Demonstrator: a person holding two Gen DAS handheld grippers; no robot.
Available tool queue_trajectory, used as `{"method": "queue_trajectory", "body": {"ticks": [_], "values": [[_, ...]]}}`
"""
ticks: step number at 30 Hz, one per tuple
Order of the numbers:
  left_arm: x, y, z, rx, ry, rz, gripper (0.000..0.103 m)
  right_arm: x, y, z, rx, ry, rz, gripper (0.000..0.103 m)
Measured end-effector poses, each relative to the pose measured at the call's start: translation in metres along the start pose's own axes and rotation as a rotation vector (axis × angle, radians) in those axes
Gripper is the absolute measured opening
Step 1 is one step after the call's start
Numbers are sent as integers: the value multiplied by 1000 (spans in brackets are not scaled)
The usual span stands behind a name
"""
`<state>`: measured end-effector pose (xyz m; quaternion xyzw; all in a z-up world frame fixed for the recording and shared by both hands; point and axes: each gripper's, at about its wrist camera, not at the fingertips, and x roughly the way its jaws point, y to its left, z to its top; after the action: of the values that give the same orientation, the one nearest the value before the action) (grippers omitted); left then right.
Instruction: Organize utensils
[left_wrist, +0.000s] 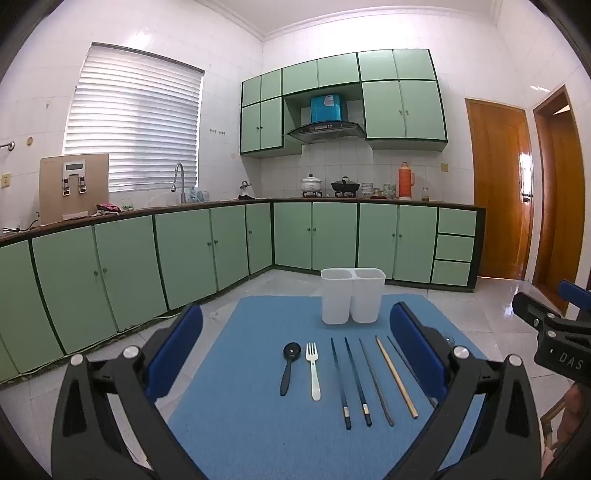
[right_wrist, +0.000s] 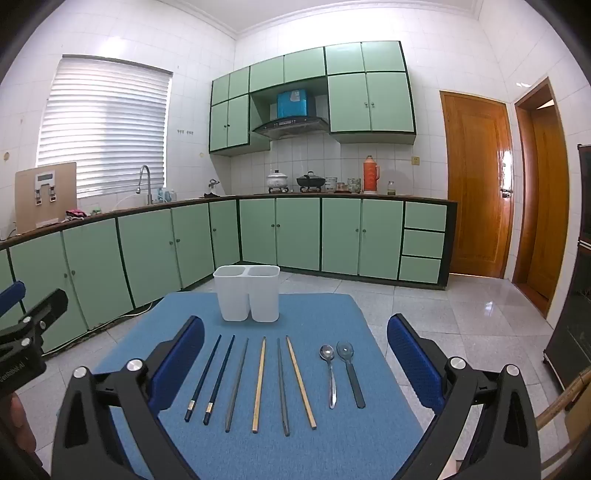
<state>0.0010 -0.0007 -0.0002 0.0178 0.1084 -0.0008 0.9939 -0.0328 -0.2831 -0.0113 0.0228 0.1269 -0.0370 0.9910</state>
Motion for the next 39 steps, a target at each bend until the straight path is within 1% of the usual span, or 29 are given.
{"method": "queue_trajectory", "body": {"ticks": [11,13,14,15,39], "values": [[5,-4,1,-6,-14,-1,98,1,1,0,0,-1,0,97],[9,2,3,-8,-15,-1,98,0,0,0,2,-2,1,97],[9,1,3,-9,-17,-1,98,0,0,0,2,-2,1,97],[-1,4,5,-12,-22,1,98,0,0,0,2,-2,1,97],[-2,6,4,-18,-29,4,98,0,0,-1,3,-5,0,97]]}}
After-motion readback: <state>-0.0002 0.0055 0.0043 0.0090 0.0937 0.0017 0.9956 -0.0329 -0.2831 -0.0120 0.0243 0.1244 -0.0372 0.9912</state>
